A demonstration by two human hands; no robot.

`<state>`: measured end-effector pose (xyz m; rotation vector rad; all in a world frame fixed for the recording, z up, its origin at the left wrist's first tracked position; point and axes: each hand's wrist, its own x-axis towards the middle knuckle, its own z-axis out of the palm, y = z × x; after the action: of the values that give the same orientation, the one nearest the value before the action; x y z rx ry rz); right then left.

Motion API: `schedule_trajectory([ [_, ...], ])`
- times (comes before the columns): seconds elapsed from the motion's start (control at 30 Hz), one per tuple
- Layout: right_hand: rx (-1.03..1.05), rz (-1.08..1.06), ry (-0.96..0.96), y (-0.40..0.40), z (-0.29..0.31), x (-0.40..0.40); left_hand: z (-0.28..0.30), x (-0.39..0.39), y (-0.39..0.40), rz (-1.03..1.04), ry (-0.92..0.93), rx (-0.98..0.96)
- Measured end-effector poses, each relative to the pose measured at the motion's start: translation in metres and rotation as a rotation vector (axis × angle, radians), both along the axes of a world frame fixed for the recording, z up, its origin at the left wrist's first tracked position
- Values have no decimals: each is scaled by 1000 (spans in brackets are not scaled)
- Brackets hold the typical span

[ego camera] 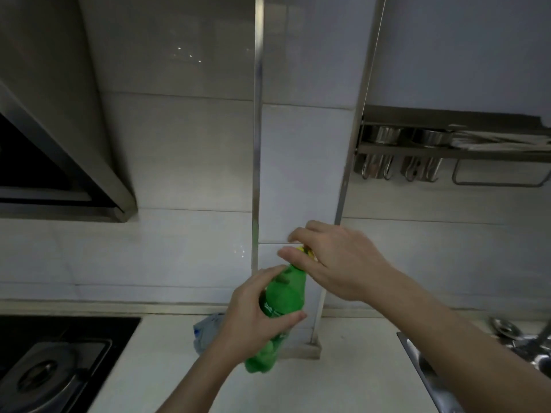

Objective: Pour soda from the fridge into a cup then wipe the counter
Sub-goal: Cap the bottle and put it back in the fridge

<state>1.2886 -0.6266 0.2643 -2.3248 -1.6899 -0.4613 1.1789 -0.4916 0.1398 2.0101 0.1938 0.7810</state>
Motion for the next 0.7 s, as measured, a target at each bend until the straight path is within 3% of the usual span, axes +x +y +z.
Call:
schedule_trajectory([
  [0.1, -73, 126, 130, -12, 9, -4, 11, -5, 11, -19, -10, -73],
  [0.2, -92, 7, -62, -1, 12, -1, 16, -8, 15, -26, 2, -13],
  [0.3, -51, -80, -119, 14, 19, -2, 16, -11, 15, -24, -1, -56],
  [0.47, -85, 178, 102, 18, 38, -3, 34, -24, 27, -166, 22, -216],
  [0.63, 42, 142, -24, 28, 37, 3, 44, -26, 20, -37, -5, -118],
  [0.7, 19, 239, -44, 28, 43, 2, 52, -29, 25, -91, 15, -110],
])
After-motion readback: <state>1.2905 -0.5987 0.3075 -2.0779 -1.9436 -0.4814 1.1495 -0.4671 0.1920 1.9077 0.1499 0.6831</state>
